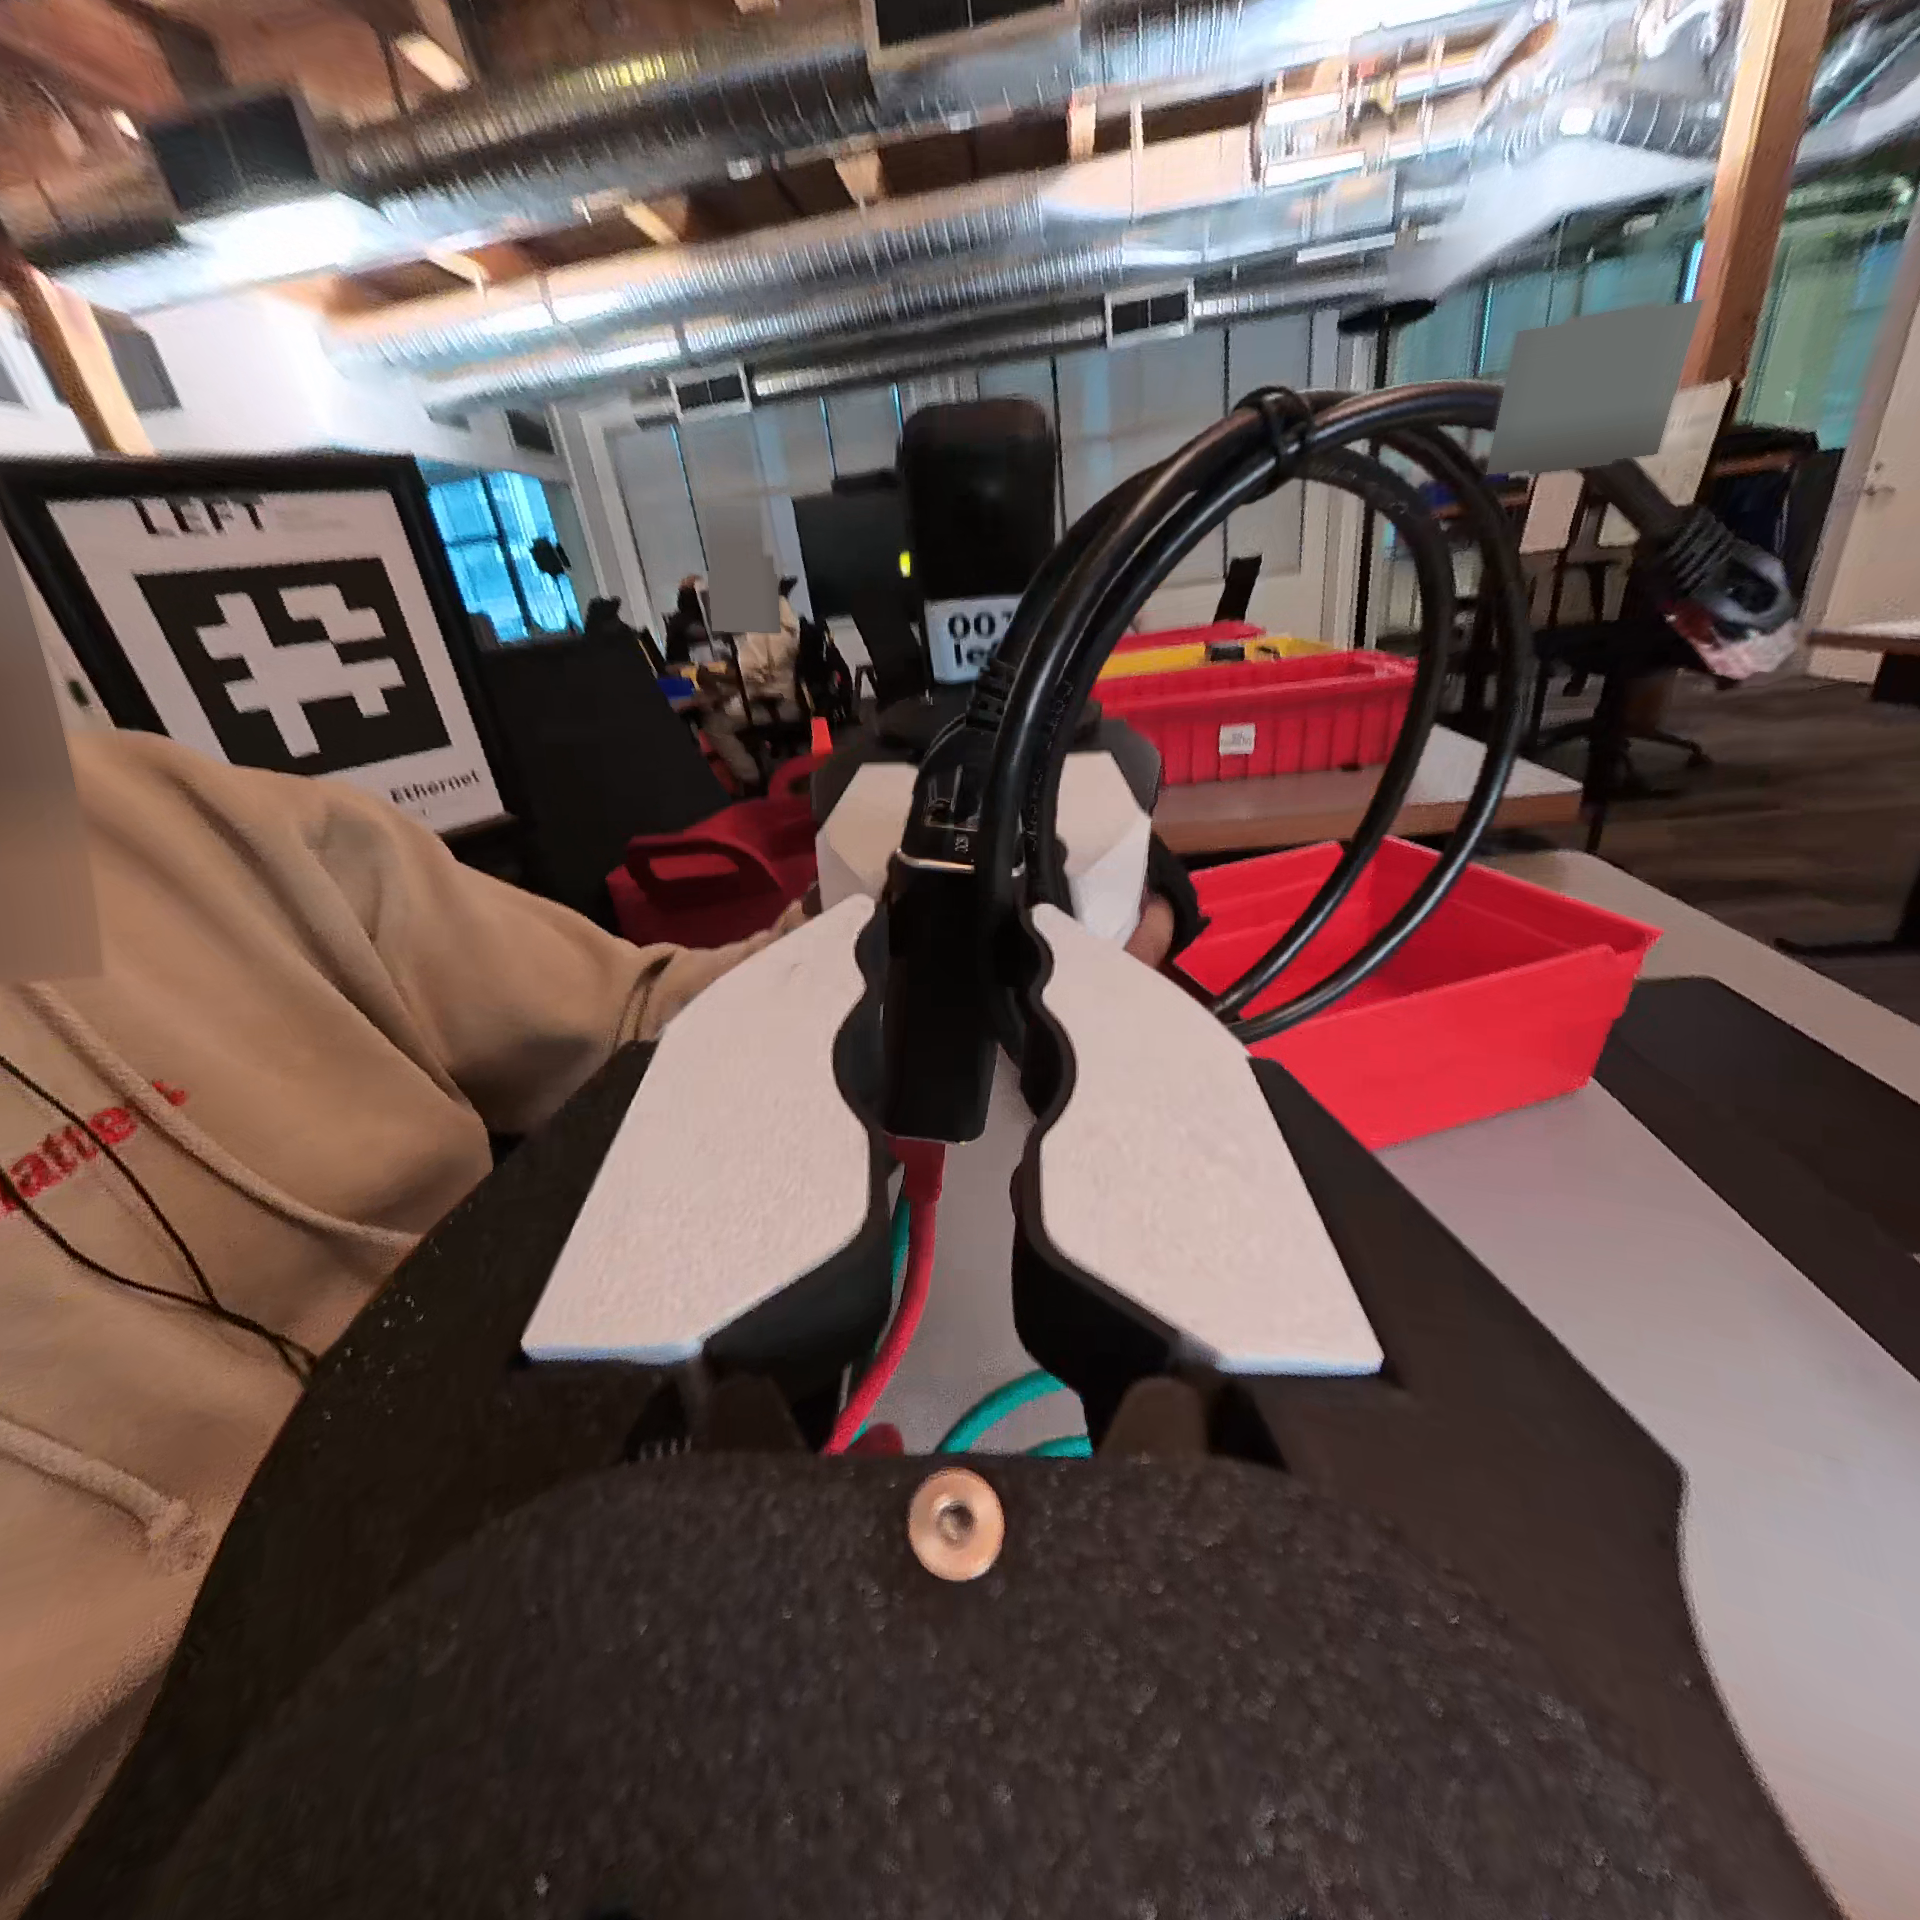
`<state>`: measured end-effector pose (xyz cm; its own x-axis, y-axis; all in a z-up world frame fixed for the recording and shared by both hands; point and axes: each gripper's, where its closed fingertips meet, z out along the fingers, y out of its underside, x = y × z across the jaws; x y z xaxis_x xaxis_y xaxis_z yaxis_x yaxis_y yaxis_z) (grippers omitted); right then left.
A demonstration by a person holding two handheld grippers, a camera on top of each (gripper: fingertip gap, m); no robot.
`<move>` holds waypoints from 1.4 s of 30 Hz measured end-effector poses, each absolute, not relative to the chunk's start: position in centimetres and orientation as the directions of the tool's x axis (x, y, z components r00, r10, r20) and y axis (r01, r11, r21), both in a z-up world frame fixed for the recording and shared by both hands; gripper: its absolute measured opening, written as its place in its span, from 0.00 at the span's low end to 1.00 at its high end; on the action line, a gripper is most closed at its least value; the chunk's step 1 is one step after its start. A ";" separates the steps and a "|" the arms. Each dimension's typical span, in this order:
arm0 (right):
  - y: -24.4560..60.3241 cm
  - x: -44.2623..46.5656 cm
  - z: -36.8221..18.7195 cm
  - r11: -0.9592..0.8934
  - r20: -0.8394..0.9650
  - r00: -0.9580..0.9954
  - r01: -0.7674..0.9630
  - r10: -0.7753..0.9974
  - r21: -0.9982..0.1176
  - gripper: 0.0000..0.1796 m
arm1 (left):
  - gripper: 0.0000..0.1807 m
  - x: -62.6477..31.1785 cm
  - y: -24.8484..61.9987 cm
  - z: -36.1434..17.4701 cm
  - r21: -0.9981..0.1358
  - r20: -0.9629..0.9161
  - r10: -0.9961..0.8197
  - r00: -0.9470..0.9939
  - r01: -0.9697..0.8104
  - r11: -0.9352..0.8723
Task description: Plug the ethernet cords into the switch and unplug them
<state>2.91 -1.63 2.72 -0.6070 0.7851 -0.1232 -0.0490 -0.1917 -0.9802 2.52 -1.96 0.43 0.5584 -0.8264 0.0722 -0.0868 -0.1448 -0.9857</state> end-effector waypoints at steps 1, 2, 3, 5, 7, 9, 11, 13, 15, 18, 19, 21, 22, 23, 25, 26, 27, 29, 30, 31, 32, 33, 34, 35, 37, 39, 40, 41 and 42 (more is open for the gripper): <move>-1.5 2.9 2.9 -0.208 -0.131 -0.603 -0.060 0.787 -0.976 0.12 | 0.22 2.8 -1.9 0.5 -0.988 0.065 -0.830 0.555 -0.081 -0.131; -1.3 2.7 3.0 -0.215 -0.133 -0.590 -0.071 0.797 -0.974 0.12 | 0.19 3.0 -1.8 0.8 -0.991 0.060 -0.828 0.558 -0.064 -0.115; -1.1 2.6 3.1 -0.221 -0.131 -0.579 -0.088 0.805 -0.971 0.12 | 0.16 3.0 -1.6 1.0 -0.993 0.060 -0.818 0.572 -0.046 -0.105; -0.7 2.3 3.1 -0.220 -0.132 -0.551 -0.097 0.824 -0.971 0.12 | 0.15 2.7 -1.1 1.2 -0.991 0.098 -0.805 0.585 -0.017 -0.133; -0.1 1.7 2.3 -0.164 -0.115 -0.486 -0.059 0.866 -0.985 0.13 | 0.14 2.0 -0.9 0.8 -0.982 0.141 -0.792 0.594 -0.014 -0.186; 0.9 1.6 1.4 -0.052 -0.045 -0.405 -0.007 0.913 -0.999 0.13 | 0.14 1.1 -0.7 -0.2 -0.970 0.150 -0.772 0.617 -0.060 -0.236; 1.8 2.4 1.7 0.037 0.027 -0.348 0.020 0.937 -0.999 0.17 | 0.14 0.1 -0.7 -1.4 -0.948 0.136 -0.748 0.649 -0.135 -0.290; 1.7 3.5 1.8 0.133 0.102 -0.330 0.071 0.938 -0.989 0.18 | 0.14 -0.8 -0.7 -2.1 -0.927 0.107 -0.725 0.680 -0.195 -0.320; 1.1 4.0 0.9 0.242 0.182 -0.337 0.142 0.924 -0.960 0.19 | 0.14 -0.9 -1.1 -2.2 -0.920 0.115 -0.732 0.671 -0.206 -0.334; -0.7 3.1 -1.4 0.291 0.181 -0.401 0.233 0.898 -0.928 0.21 | 0.14 -0.1 -1.5 -2.0 -0.919 0.128 -0.750 0.650 -0.207 -0.336; -0.8 2.3 -2.2 0.287 0.170 -0.400 0.256 0.901 -0.923 0.22 | 0.14 0.4 -1.7 -2.0 -0.918 0.136 -0.763 0.632 -0.208 -0.337; -1.4 1.0 -3.0 0.260 0.141 -0.413 0.247 0.900 -0.934 0.23 | 0.14 1.3 -2.2 -2.0 -0.918 0.160 -0.791 0.591 -0.205 -0.338; -2.2 0.7 -3.0 0.213 0.091 -0.448 0.231 0.890 -0.949 0.22 | 0.14 1.6 -2.3 -2.1 -0.914 0.166 -0.795 0.584 -0.211 -0.346; -2.7 0.5 -3.0 0.172 0.047 -0.472 0.227 0.880 -0.959 0.18 | 0.14 1.8 -2.5 -2.4 -0.908 0.169 -0.799 0.577 -0.225 -0.354; -3.0 0.4 -3.5 0.148 0.013 -0.506 0.228 0.862 -0.962 0.16 | 0.14 1.9 -2.7 -2.8 -0.901 0.159 -0.810 0.565 -0.252 -0.353; -2.9 0.3 -3.3 0.126 0.000 -0.504 0.216 0.864 -0.968 0.15 | 0.14 1.8 -2.6 -2.6 -0.908 0.154 -0.808 0.568 -0.241 -0.342; -2.8 0.3 -2.7 0.085 -0.025 -0.507 0.192 0.861 -0.978 0.14 | 0.14 1.7 -2.3 -2.2 -0.922 0.158 -0.808 0.568 -0.209 -0.327; -2.2 0.3 -1.6 -0.007 -0.081 -0.500 0.148 0.862 -0.989 0.14 | 0.14 1.2 -1.7 -0.8 -0.950 0.166 -0.793 0.586 -0.120 -0.287; -1.5 0.3 -1.4 -0.026 -0.086 -0.477 0.131 0.875 -0.991 0.14 | 0.16 0.6 -1.4 -0.1 -0.961 0.164 -0.778 0.607 -0.081 -0.265; -0.6 0.3 -1.0 -0.053 -0.096 -0.451 0.107 0.887 -0.993 0.14 | 0.19 0.0 -1.3 0.7 -0.969 0.157 -0.760 0.631 -0.048 -0.240; 0.3 0.4 -0.6 -0.096 -0.122 -0.427 0.081 0.896 -0.992 0.14 | 0.21 -0.6 -1.2 1.6 -0.977 0.145 -0.742 0.655 -0.023 -0.211; 1.3 0.4 -0.1 -0.139 -0.147 -0.398 0.048 0.905 -0.989 0.13 | 0.22 -1.1 -1.3 2.4 -0.984 0.129 -0.725 0.677 -0.004 -0.180; 2.3 0.5 0.3 -0.171 -0.163 -0.366 0.011 0.916 -0.985 0.13 | 0.21 -1.3 -1.5 3.1 -0.988 0.114 -0.714 0.691 0.005 -0.153; 3.3 0.6 0.8 -0.192 -0.170 -0.335 -0.033 0.927 -0.981 0.13 | 0.20 -1.2 -1.8 3.6 -0.991 0.101 -0.713 0.693 0.004 -0.137; 4.5 1.2 2.0 -0.227 -0.178 -0.304 -0.134 0.936 -0.965 0.13 | 0.18 -0.1 -2.2 3.5 -0.989 0.103 -0.730 0.675 -0.010 -0.149; 4.8 1.9 3.3 -0.241 -0.168 -0.301 -0.222 0.939 -0.945 0.13 | 0.20 2.0 -2.0 2.3 -0.980 0.141 -0.753 0.642 -0.018 -0.199; 4.8 2.3 3.9 -0.235 -0.153 -0.295 -0.266 0.943 -0.935 0.14 | 0.21 3.2 -1.6 1.3 -0.972 0.172 -0.761 0.625 -0.016 -0.233; 4.7 2.7 4.6 -0.229 -0.135 -0.295 -0.312 0.946 -0.922 0.13 | 0.22 4.3 -1.0 0.3 -0.964 0.209 -0.762 0.613 -0.004 -0.267; 4.4 3.1 5.3 -0.226 -0.121 -0.298 -0.351 0.947 -0.909 0.13 | 0.23 5.4 -0.4 -0.6 -0.954 0.251 -0.762 0.596 0.020 -0.299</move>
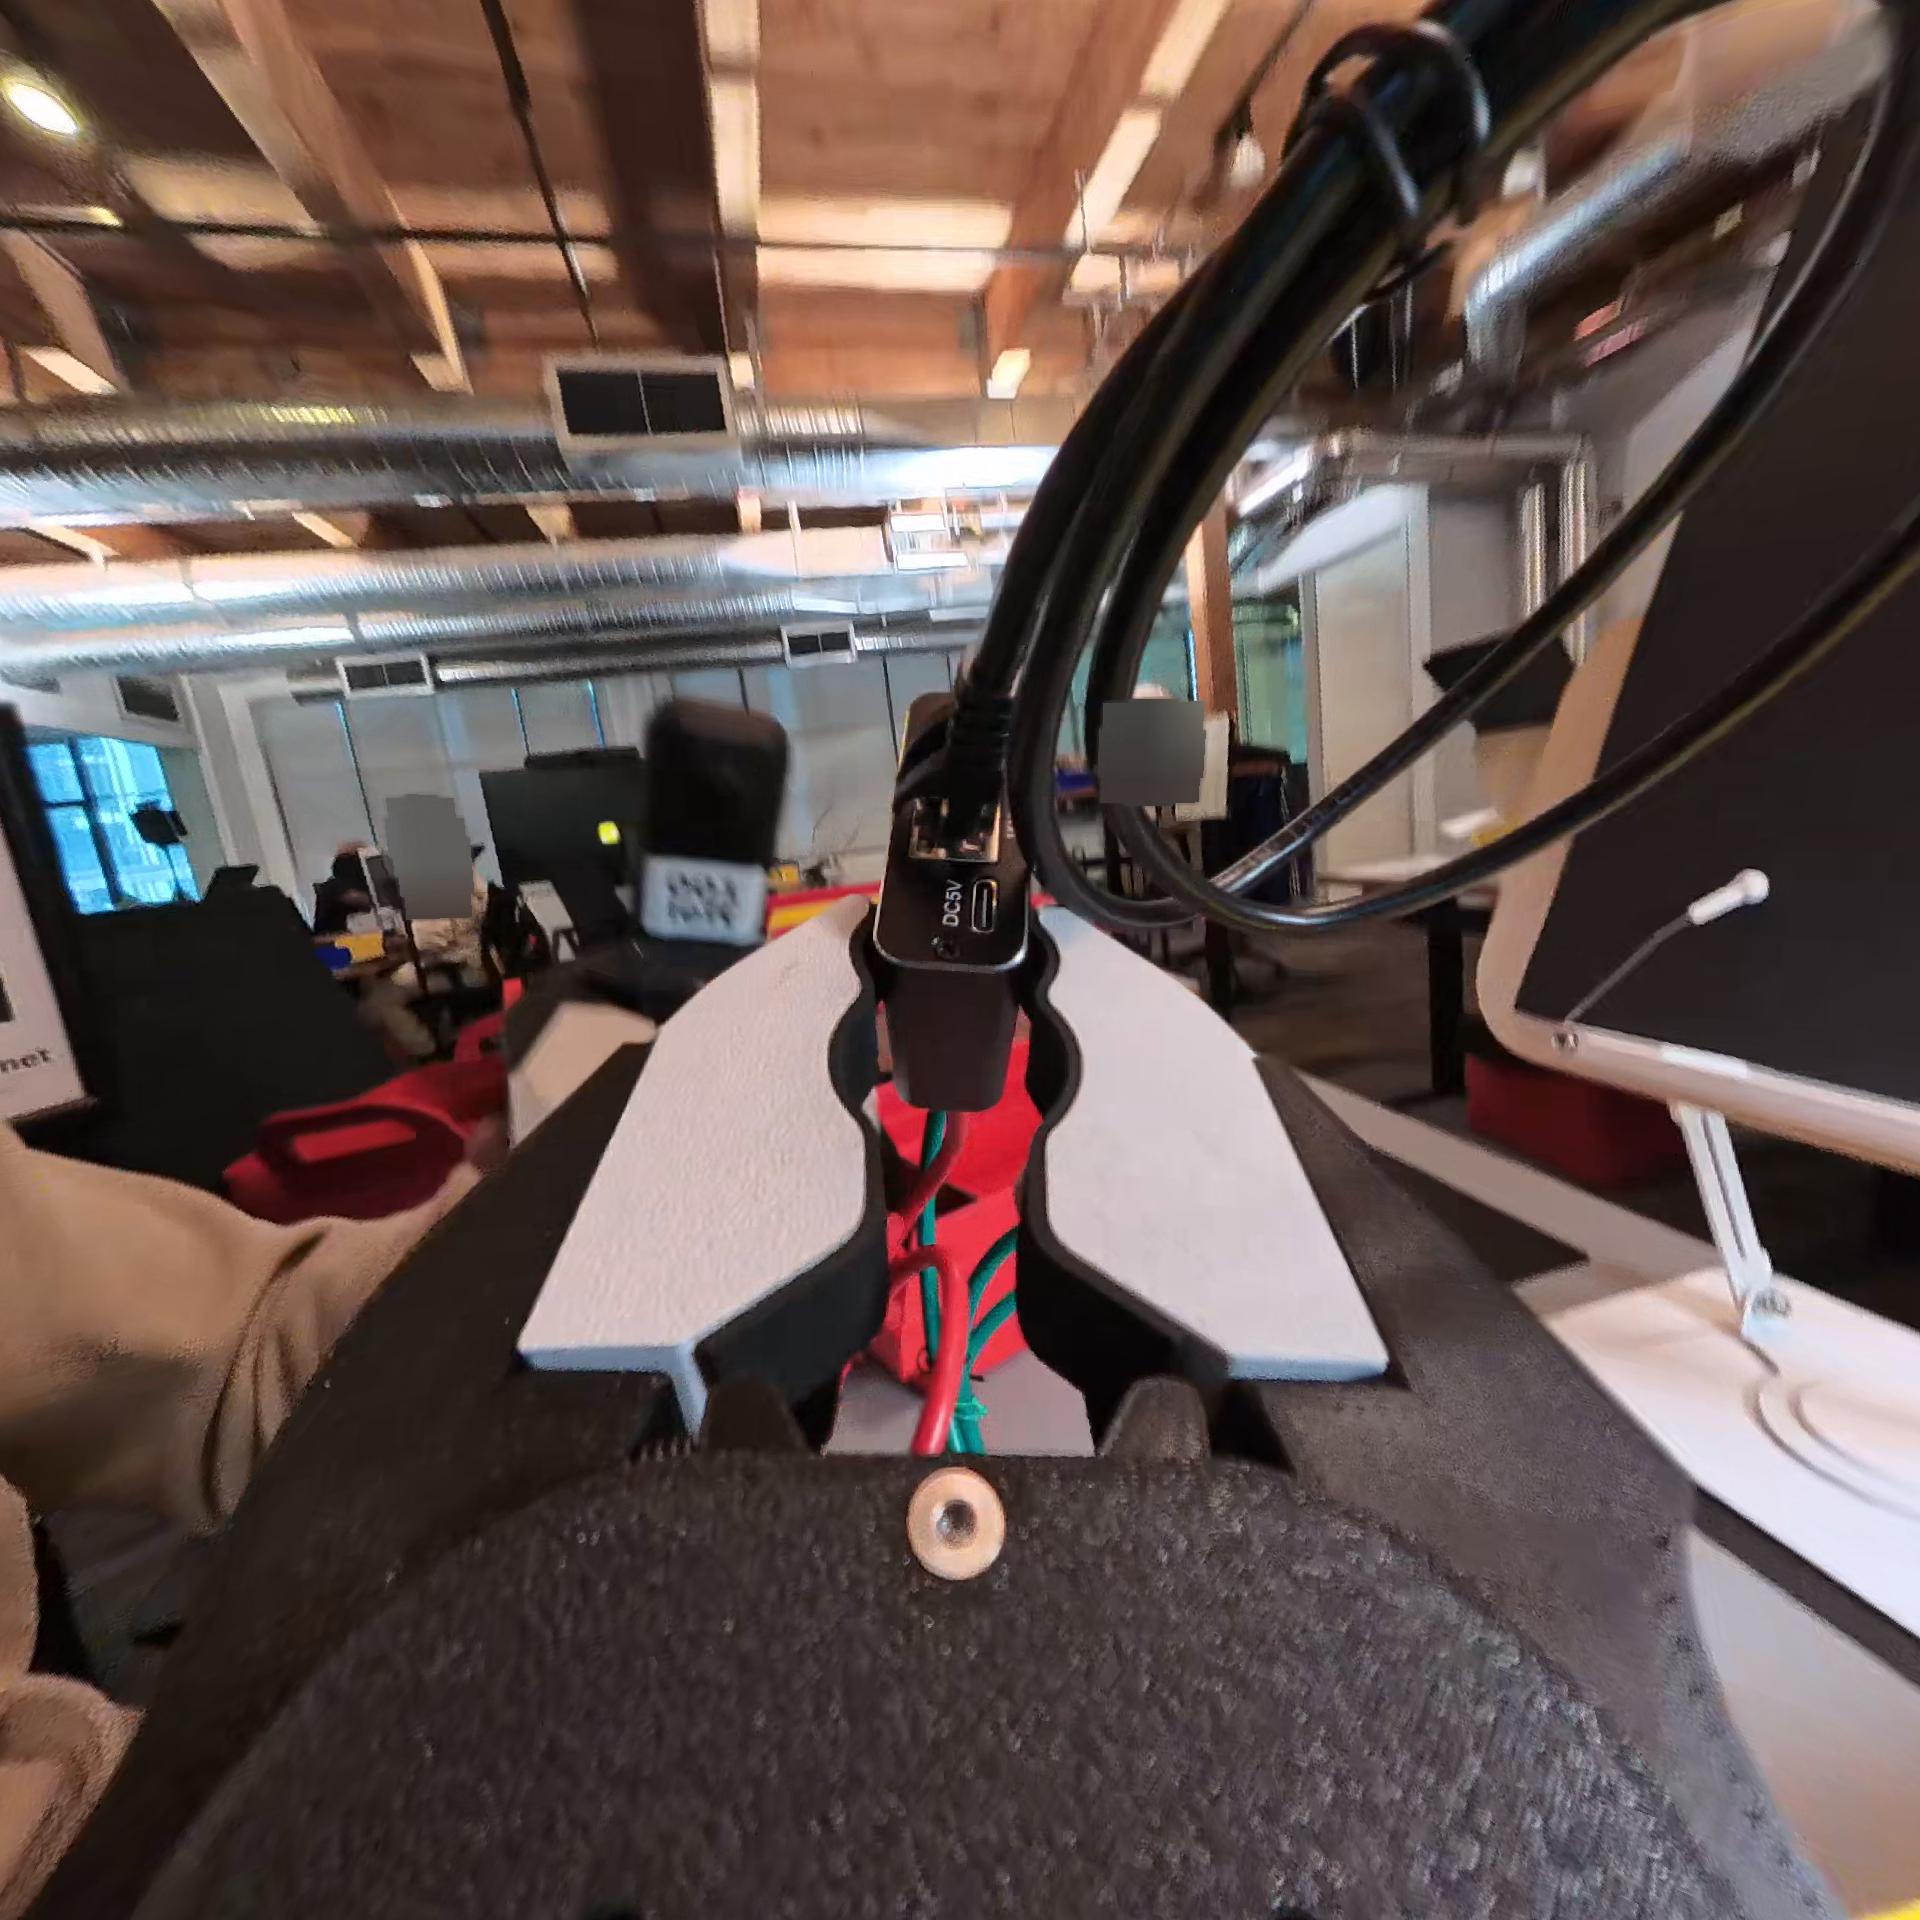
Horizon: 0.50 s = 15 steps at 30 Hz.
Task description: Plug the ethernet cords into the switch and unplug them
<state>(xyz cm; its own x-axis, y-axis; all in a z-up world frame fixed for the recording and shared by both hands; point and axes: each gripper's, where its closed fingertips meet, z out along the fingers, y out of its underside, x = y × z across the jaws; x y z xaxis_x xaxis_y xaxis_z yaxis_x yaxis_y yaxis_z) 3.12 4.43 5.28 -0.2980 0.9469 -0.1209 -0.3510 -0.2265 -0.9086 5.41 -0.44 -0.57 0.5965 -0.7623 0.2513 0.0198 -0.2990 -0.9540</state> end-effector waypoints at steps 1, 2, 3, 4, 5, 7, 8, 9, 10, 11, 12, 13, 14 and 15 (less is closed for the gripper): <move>4.2 3.5 5.9 -0.223 -0.107 -0.301 -0.384 0.948 -0.896 0.13 | 0.24 6.3 0.1 -1.2 -0.943 0.298 -0.759 0.580 0.055 -0.328; 3.9 3.8 6.3 -0.212 -0.089 -0.299 -0.407 0.950 -0.888 0.13 | 0.25 6.9 0.5 -1.4 -0.933 0.343 -0.753 0.561 0.109 -0.344; 3.6 4.0 6.5 -0.203 -0.074 -0.302 -0.423 0.950 -0.883 0.13 | 0.25 7.2 0.8 -1.0 -0.918 0.393 -0.749 0.533 0.186 -0.350; 3.4 4.1 6.7 -0.193 -0.059 -0.301 -0.439 0.952 -0.878 0.13 | 0.25 7.2 1.0 -0.2 -0.893 0.449 -0.743 0.496 0.278 -0.354; 3.2 4.2 6.7 -0.184 -0.045 -0.303 -0.448 0.952 -0.875 0.14 | 0.25 6.9 1.2 0.7 -0.857 0.502 -0.735 0.456 0.375 -0.353; 3.0 4.1 6.7 -0.193 -0.039 -0.318 -0.467 0.947 -0.863 0.14 | 0.21 5.7 1.4 2.2 -0.774 0.579 -0.722 0.379 0.536 -0.339; 3.0 4.1 6.6 -0.201 -0.045 -0.320 -0.475 0.946 -0.857 0.14 | 0.19 5.2 1.5 2.4 -0.744 0.601 -0.717 0.353 0.576 -0.339; 3.2 4.0 6.5 -0.204 -0.049 -0.318 -0.475 0.947 -0.856 0.14 | 0.18 4.9 1.6 2.5 -0.724 0.615 -0.711 0.341 0.602 -0.337; 3.3 4.0 6.3 -0.204 -0.051 -0.315 -0.474 0.948 -0.856 0.14 | 0.18 4.4 1.7 2.6 -0.710 0.621 -0.707 0.339 0.624 -0.325; 3.5 4.0 6.3 -0.208 -0.058 -0.312 -0.475 0.948 -0.855 0.14 | 0.18 4.0 1.8 2.7 -0.703 0.621 -0.705 0.341 0.640 -0.310; 3.7 4.0 6.2 -0.215 -0.067 -0.306 -0.480 0.950 -0.851 0.14 | 0.17 3.6 1.8 2.8 -0.696 0.621 -0.705 0.343 0.655 -0.294; 4.0 4.2 6.3 -0.225 -0.078 -0.303 -0.489 0.950 -0.843 0.14 | 0.18 3.2 1.9 3.0 -0.688 0.619 -0.707 0.343 0.670 -0.277; 4.3 4.3 6.3 -0.240 -0.091 -0.305 -0.498 0.948 -0.833 0.14 | 0.18 2.9 1.9 3.3 -0.678 0.617 -0.709 0.342 0.688 -0.258; 4.5 4.4 6.3 -0.256 -0.104 -0.308 -0.509 0.946 -0.822 0.14 | 0.18 2.4 1.8 3.6 -0.663 0.614 -0.711 0.344 0.713 -0.227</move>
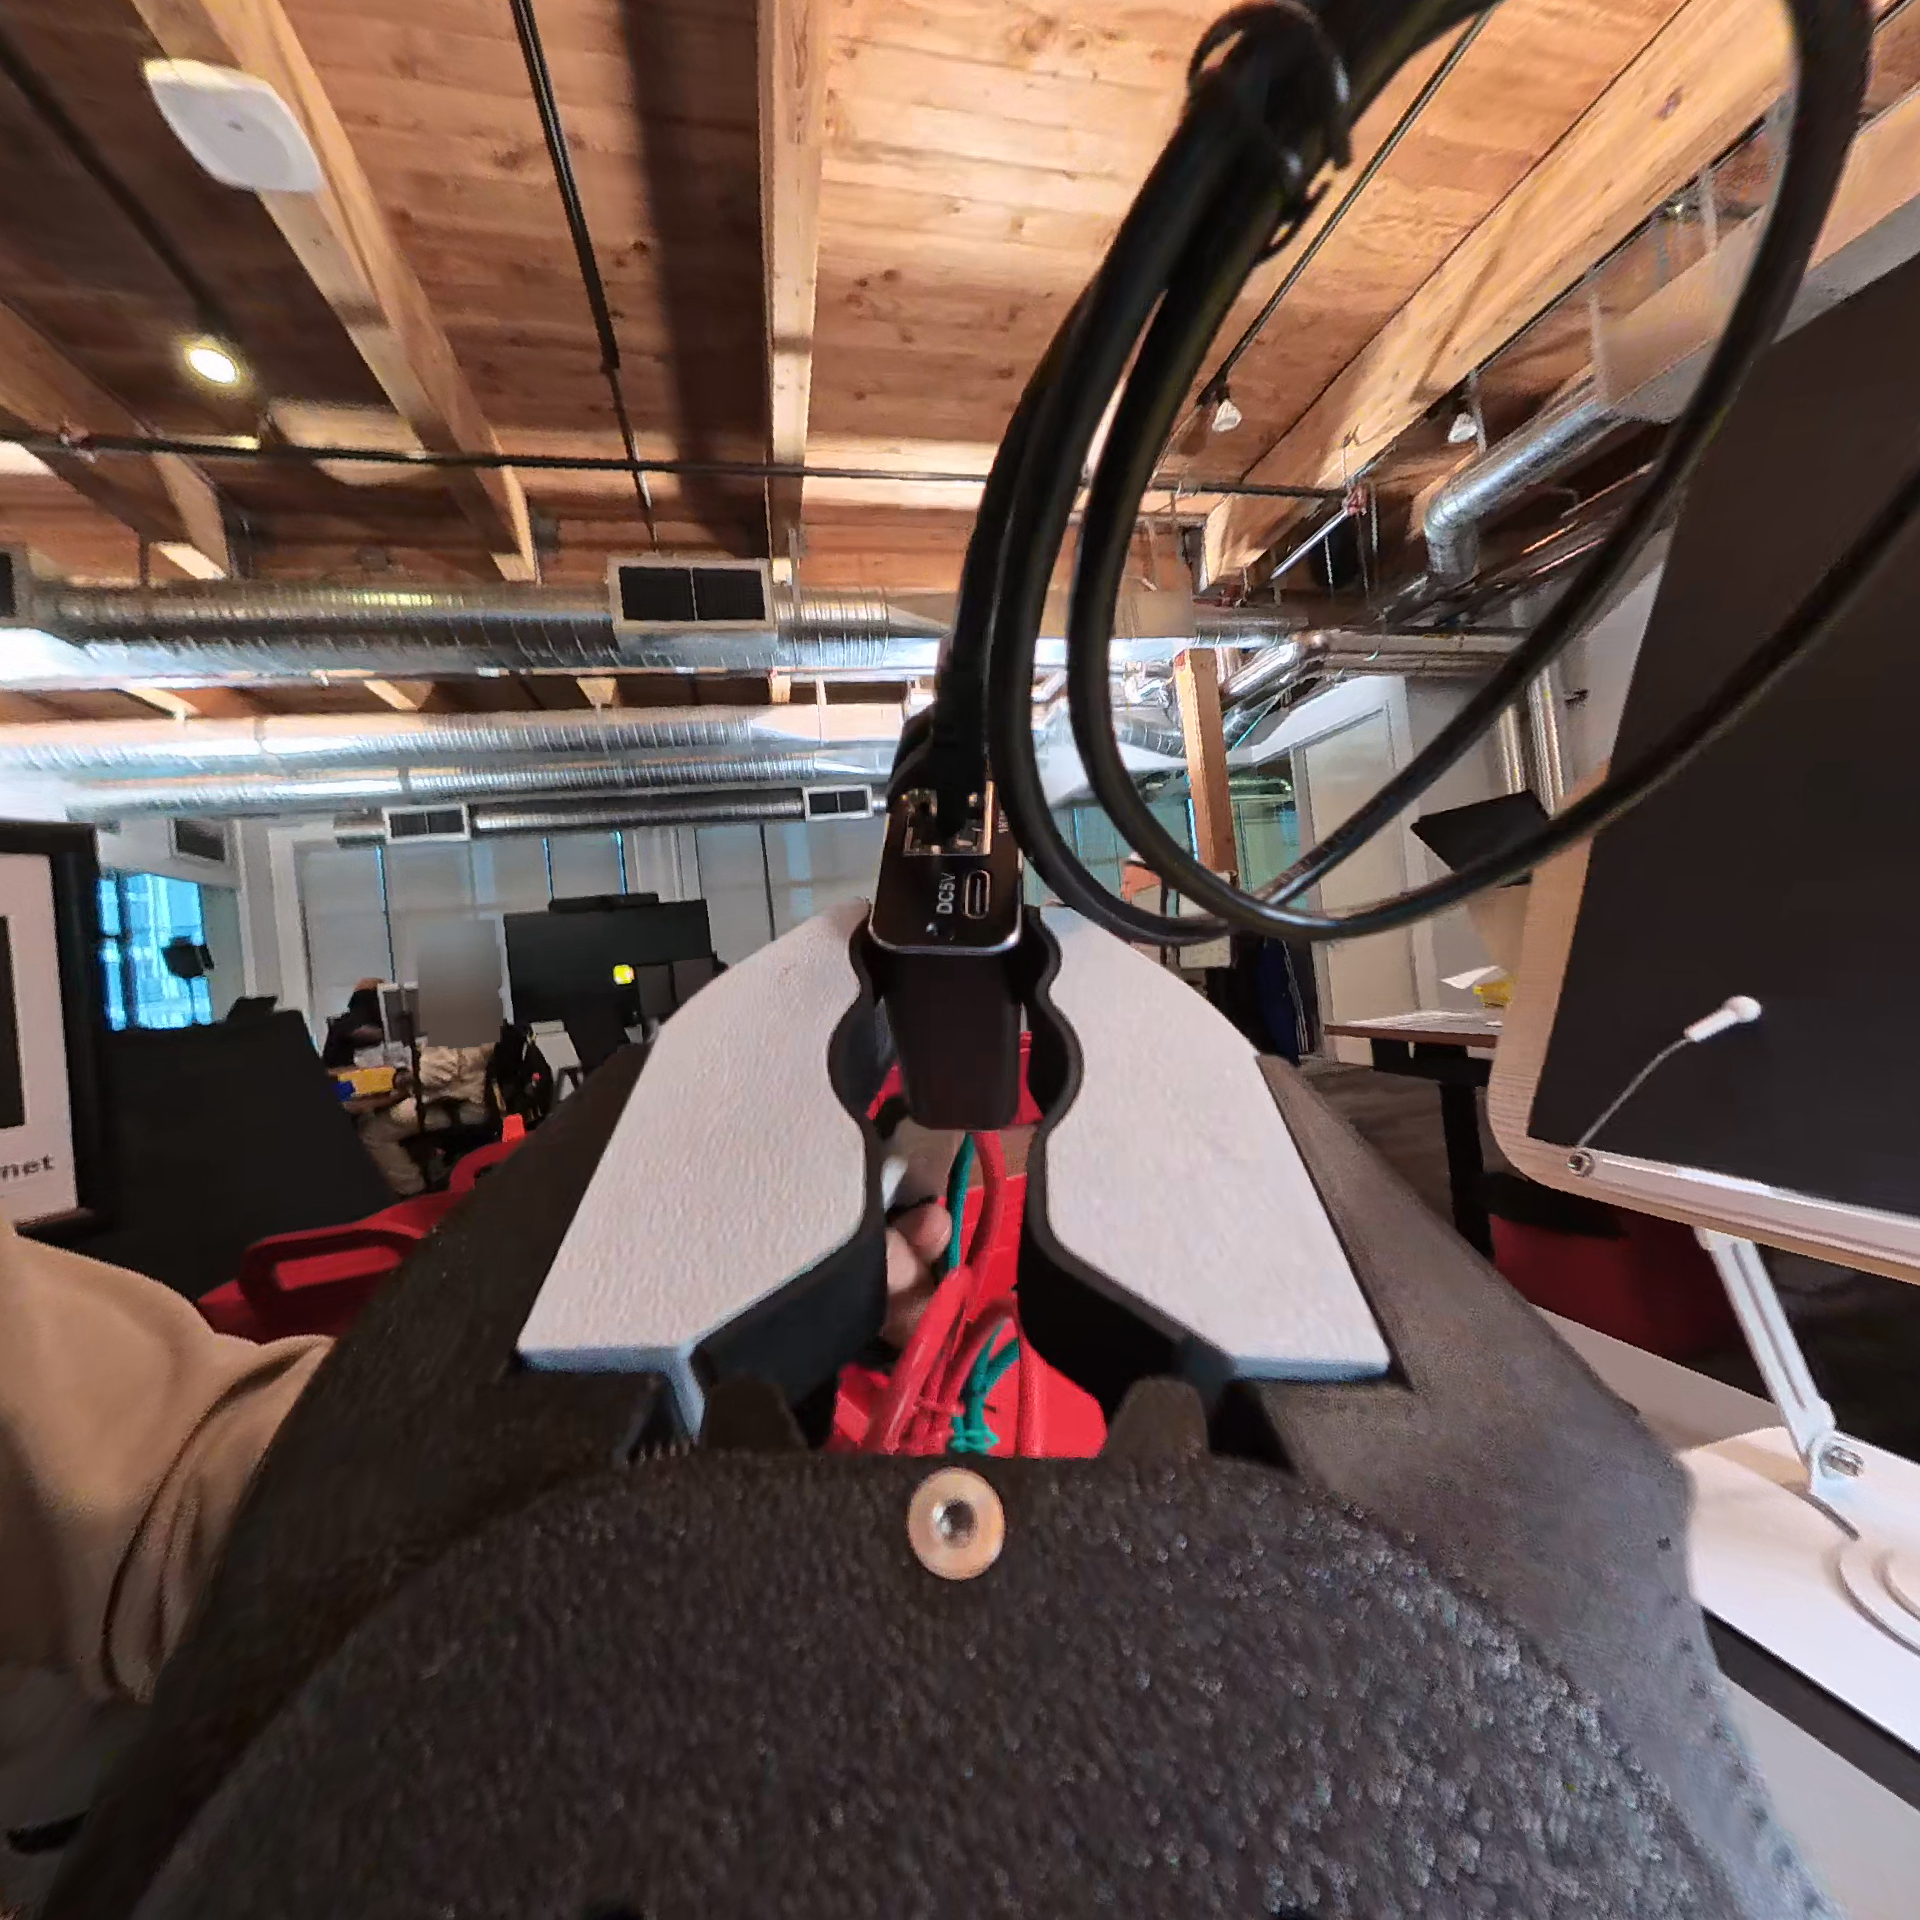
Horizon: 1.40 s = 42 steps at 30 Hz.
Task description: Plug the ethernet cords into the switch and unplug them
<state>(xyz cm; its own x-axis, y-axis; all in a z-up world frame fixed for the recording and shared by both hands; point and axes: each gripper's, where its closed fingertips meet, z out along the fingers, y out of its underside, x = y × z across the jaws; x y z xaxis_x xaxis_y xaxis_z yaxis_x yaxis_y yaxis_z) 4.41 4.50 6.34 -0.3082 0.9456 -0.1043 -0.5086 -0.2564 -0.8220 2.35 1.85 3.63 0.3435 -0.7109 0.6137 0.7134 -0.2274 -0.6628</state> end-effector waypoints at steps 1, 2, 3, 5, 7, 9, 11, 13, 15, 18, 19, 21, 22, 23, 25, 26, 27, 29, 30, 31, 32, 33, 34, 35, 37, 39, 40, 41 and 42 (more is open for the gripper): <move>4.6 4.4 6.2 -0.278 -0.122 -0.318 -0.512 0.940 -0.813 0.14 | 0.20 1.4 1.9 4.1 -0.639 0.613 -0.704 0.359 0.749 -0.175; 4.9 4.3 6.2 -0.296 -0.144 -0.310 -0.525 0.940 -0.798 0.14 | 0.21 0.7 2.0 4.2 -0.634 0.614 -0.687 0.388 0.761 -0.137; 5.1 4.3 6.1 -0.315 -0.165 -0.308 -0.541 0.937 -0.780 0.14 | 0.20 0.7 2.0 4.2 -0.654 0.603 -0.686 0.408 0.745 -0.132; 5.4 4.0 5.9 -0.340 -0.198 -0.303 -0.543 0.932 -0.768 0.13 | 0.18 1.9 2.1 3.4 -0.679 0.623 -0.676 0.393 0.701 -0.218; 5.7 3.8 5.8 -0.325 -0.202 -0.276 -0.539 0.940 -0.777 0.13 | 0.18 4.1 1.7 2.8 -0.702 0.625 -0.697 0.351 0.643 -0.306; 5.7 4.1 6.0 -0.324 -0.199 -0.278 -0.541 0.940 -0.776 0.13 | 0.19 6.0 1.7 1.7 -0.739 0.619 -0.690 0.374 0.574 -0.352; 5.2 4.3 6.4 -0.305 -0.171 -0.283 -0.541 0.944 -0.784 0.14 | 0.19 6.7 2.1 0.8 -0.747 0.629 -0.661 0.409 0.551 -0.371; 4.3 4.3 6.7 -0.249 -0.113 -0.274 -0.537 0.955 -0.806 0.14 | 0.20 6.3 2.7 0.3 -0.737 0.645 -0.622 0.444 0.576 -0.353; 3.2 4.1 6.9 -0.204 -0.061 -0.270 -0.539 0.961 -0.817 0.13 | 0.22 5.8 3.0 0.4 -0.699 0.677 -0.605 0.420 0.623 -0.350; 2.1 4.0 7.0 -0.175 -0.015 -0.288 -0.540 0.958 -0.823 0.14 | 0.23 4.1 2.6 2.2 -0.614 0.698 -0.637 0.328 0.733 -0.295; 1.9 4.1 7.1 -0.184 -0.014 -0.303 -0.542 0.953 -0.820 0.14 | 0.22 3.4 2.4 2.7 -0.600 0.686 -0.656 0.315 0.754 -0.266; 1.6 4.0 6.9 -0.210 -0.022 -0.338 -0.532 0.941 -0.820 0.15 | 0.23 2.2 1.9 3.9 -0.592 0.645 -0.694 0.318 0.783 -0.192; 1.6 3.8 6.7 -0.216 -0.029 -0.343 -0.522 0.939 -0.825 0.14 | 0.23 1.5 1.5 4.7 -0.588 0.618 -0.714 0.330 0.797 -0.140; 1.5 3.5 6.4 -0.227 -0.040 -0.350 -0.512 0.936 -0.828 0.14 | 0.24 1.0 1.1 5.3 -0.602 0.584 -0.728 0.360 0.793 -0.091; 1.4 3.0 6.0 -0.263 -0.074 -0.372 -0.488 0.925 -0.832 0.14 | 0.25 0.6 0.5 6.3 -0.667 0.501 -0.735 0.457 0.745 0.009; 1.3 2.6 5.5 -0.280 -0.095 -0.387 -0.457 0.917 -0.845 0.14 | 0.25 0.4 0.1 6.8 -0.688 0.455 -0.737 0.500 0.723 0.065; 1.1 2.1 5.0 -0.294 -0.115 -0.398 -0.426 0.910 -0.855 0.14 | 0.25 0.2 -0.2 7.2 -0.708 0.416 -0.730 0.542 0.697 0.115; 0.4 1.6 4.6 -0.333 -0.138 -0.435 -0.414 0.890 -0.847 0.13 | 0.24 0.2 -0.5 7.6 -0.778 0.311 -0.703 0.640 0.596 0.198; 0.0 1.5 4.5 -0.352 -0.148 -0.455 -0.404 0.878 -0.844 0.14 | 0.22 0.3 -0.4 7.4 -0.823 0.245 -0.677 0.694 0.518 0.233; -0.3 1.2 4.3 -0.360 -0.154 -0.468 -0.390 0.870 -0.848 0.14 | 0.19 0.6 -0.1 6.9 -0.872 0.184 -0.653 0.735 0.429 0.237; -0.4 1.1 4.2 -0.358 -0.151 -0.471 -0.389 0.869 -0.848 0.14 | 0.20 1.1 0.3 6.1 -0.912 0.145 -0.648 0.748 0.355 0.206; -0.4 1.2 4.3 -0.366 -0.152 -0.479 -0.393 0.865 -0.843 0.13 | 0.20 1.7 0.4 5.5 -0.938 0.124 -0.663 0.738 0.305 0.165; -0.4 1.4 4.3 -0.380 -0.157 -0.499 -0.386 0.853 -0.840 0.13 | 0.21 2.1 0.4 5.2 -0.949 0.113 -0.677 0.727 0.280 0.142; -0.5 1.5 4.3 -0.387 -0.158 -0.519 -0.370 0.840 -0.845 0.13 | 0.21 2.2 0.3 5.2 -0.953 0.107 -0.686 0.720 0.270 0.135; -0.5 1.4 3.9 -0.365 -0.153 -0.522 -0.332 0.839 -0.870 0.14 | 0.19 2.2 0.5 5.0 -0.958 0.127 -0.682 0.720 0.268 0.104; -0.4 1.2 3.5 -0.345 -0.151 -0.514 -0.307 0.844 -0.887 0.14 | 0.19 2.1 0.7 4.9 -0.950 0.173 -0.679 0.713 0.303 0.076; -0.4 1.1 3.3 -0.338 -0.154 -0.508 -0.292 0.847 -0.894 0.14 | 0.19 2.1 0.9 4.8 -0.947 0.194 -0.676 0.711 0.316 0.061; -0.3 1.0 3.2 -0.325 -0.153 -0.495 -0.283 0.855 -0.902 0.14 | 0.19 2.0 1.1 4.6 -0.947 0.210 -0.664 0.718 0.319 0.045; -0.2 0.9 3.1 -0.309 -0.148 -0.484 -0.273 0.863 -0.911 0.14 | 0.18 1.9 1.3 4.4 -0.949 0.214 -0.650 0.729 0.313 0.039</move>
